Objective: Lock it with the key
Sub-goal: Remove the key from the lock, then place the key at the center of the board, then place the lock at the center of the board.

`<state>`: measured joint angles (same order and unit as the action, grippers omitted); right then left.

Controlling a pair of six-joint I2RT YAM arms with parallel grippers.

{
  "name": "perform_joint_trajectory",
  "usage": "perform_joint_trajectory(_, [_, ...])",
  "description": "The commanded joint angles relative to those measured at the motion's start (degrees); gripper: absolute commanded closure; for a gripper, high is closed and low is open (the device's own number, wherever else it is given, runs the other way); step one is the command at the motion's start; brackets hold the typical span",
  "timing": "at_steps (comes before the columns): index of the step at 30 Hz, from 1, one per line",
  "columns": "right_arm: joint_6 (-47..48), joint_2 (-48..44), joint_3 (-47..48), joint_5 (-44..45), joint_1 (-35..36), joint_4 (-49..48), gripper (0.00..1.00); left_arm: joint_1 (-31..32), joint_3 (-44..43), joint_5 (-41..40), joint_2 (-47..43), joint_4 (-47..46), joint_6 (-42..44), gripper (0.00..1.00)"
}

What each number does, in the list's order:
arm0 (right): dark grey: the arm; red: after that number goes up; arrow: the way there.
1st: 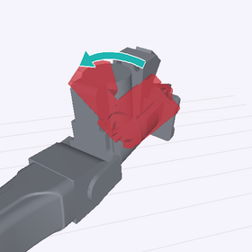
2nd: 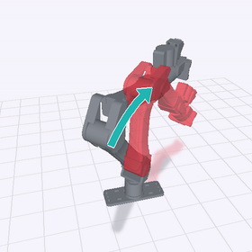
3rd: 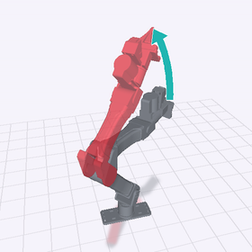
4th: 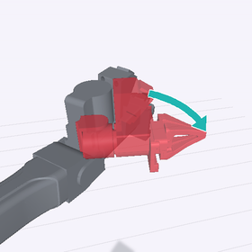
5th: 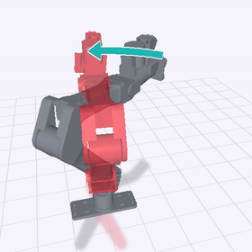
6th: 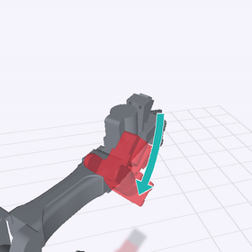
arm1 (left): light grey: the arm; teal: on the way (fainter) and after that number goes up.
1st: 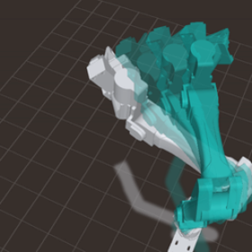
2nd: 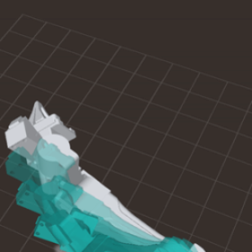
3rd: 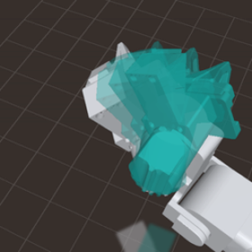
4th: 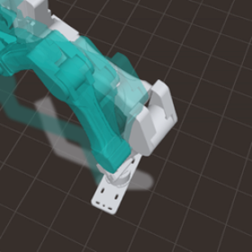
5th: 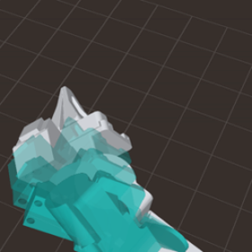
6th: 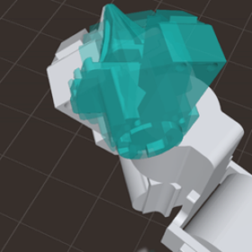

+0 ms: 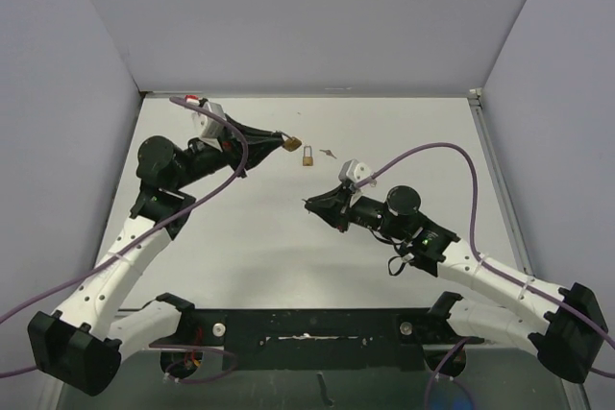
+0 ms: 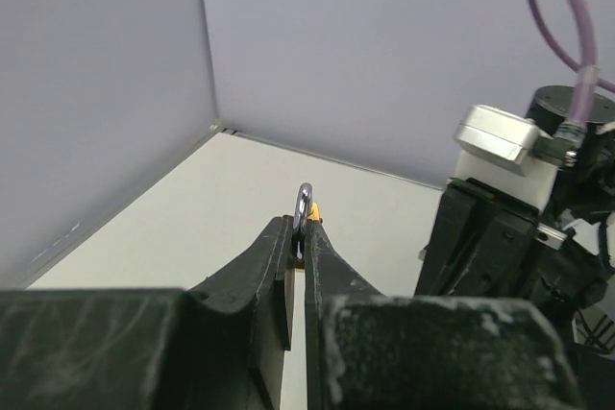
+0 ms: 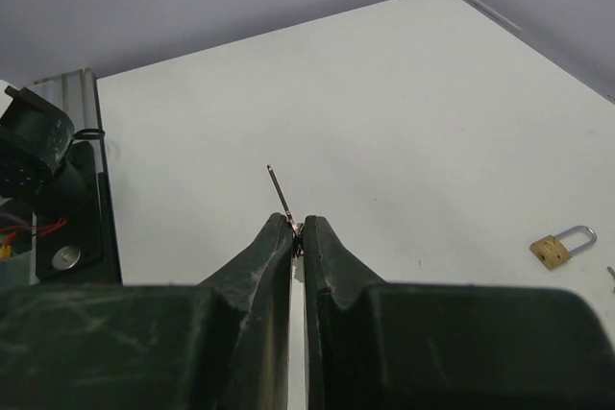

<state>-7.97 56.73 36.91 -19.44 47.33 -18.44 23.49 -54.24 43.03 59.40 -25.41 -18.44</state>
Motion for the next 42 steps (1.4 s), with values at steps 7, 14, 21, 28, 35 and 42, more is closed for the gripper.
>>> perform_joint_trajectory(7, [2.5, 1.0, 4.0, 19.3, -0.9, 0.4, 1.00, -15.5, 0.8, 6.4, 13.0, 8.0, -2.4, 1.00])
perform_joint_trajectory(14, [-0.6, 14.7, 13.8, 15.3, -7.4, 2.8, 1.00, -17.2, -2.6, 9.8, 26.4, 15.5, 2.0, 1.00])
perform_joint_trajectory(21, [0.3, 30.3, 24.6, 13.2, -7.6, 2.8, 1.00, -17.3, -9.9, 10.9, 40.0, 23.5, 6.6, 1.00])
perform_joint_trajectory(28, [-0.1, 44.4, 35.6, 9.0, -7.6, 5.1, 1.00, -18.4, -14.8, 6.2, 49.8, 27.1, 9.5, 1.00])
perform_joint_trajectory(35, [-0.8, 54.9, 43.0, 6.3, -7.7, 6.8, 1.00, -18.4, -20.7, 1.6, 56.5, 30.2, 13.4, 1.00])
perform_joint_trajectory(42, [-3.1, 61.4, 46.4, 4.8, -8.5, 6.9, 1.00, -18.5, -22.7, -0.2, 58.7, 28.2, 12.8, 0.87])
